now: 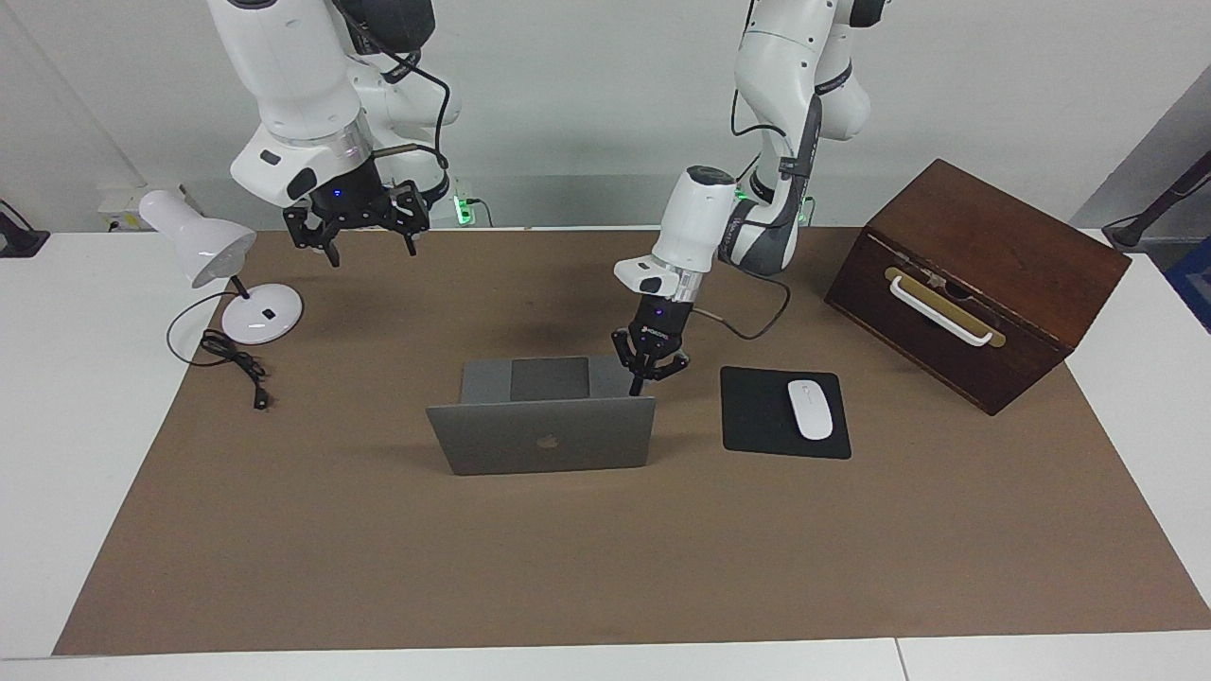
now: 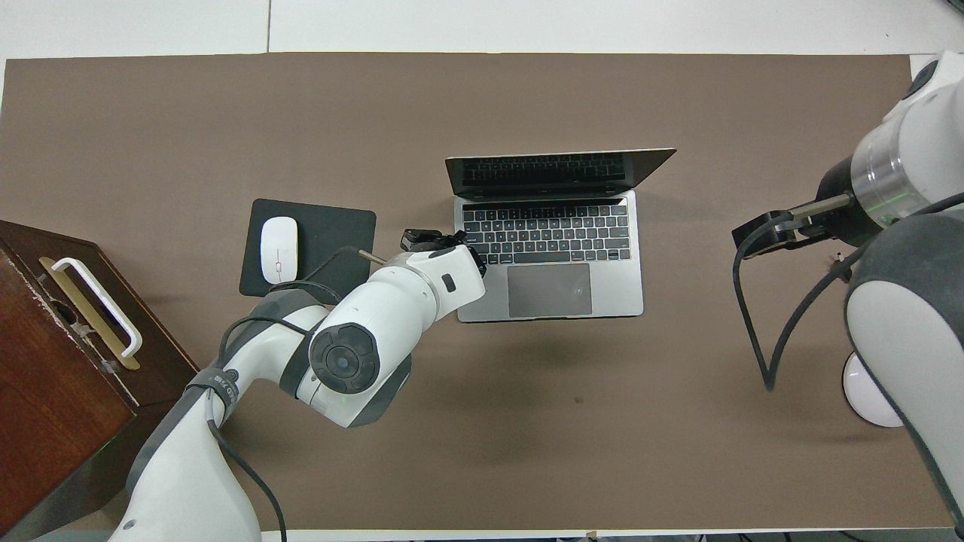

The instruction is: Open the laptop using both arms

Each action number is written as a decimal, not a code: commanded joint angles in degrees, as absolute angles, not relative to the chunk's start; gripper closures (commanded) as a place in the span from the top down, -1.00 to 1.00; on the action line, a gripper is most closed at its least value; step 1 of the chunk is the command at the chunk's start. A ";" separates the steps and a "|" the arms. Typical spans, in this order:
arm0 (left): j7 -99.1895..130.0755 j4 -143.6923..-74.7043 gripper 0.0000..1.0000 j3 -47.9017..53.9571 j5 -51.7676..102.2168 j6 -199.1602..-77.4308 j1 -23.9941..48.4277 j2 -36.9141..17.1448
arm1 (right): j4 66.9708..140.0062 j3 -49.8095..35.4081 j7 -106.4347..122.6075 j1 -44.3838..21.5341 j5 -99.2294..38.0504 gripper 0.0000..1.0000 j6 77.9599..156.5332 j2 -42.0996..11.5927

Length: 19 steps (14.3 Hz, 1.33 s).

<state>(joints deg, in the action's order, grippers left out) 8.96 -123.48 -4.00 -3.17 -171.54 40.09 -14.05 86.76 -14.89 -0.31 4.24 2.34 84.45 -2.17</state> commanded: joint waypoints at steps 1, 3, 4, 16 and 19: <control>9.49 -120.33 -1.00 -2.99 -2.64 -165.95 37.97 -13.45 | 89.20 -10.74 -0.79 1.68 0.70 1.00 83.23 0.44; 9.58 -118.92 -1.00 -2.99 -2.20 -164.01 37.79 -13.45 | 89.65 -10.46 -0.79 1.58 0.70 1.00 83.41 0.79; 9.49 -117.87 -1.00 -2.99 -1.59 -162.87 37.36 -13.45 | 89.65 -10.37 -0.79 1.58 0.70 1.00 83.50 0.79; 7.74 -106.62 -1.00 -2.99 0.44 -140.39 30.77 -10.81 | 89.47 -9.76 -0.44 2.20 0.70 1.00 83.58 0.53; 4.49 -104.16 -1.00 -3.08 2.19 -134.67 27.95 -9.41 | 89.38 -8.01 -0.35 2.20 0.70 1.00 83.76 0.44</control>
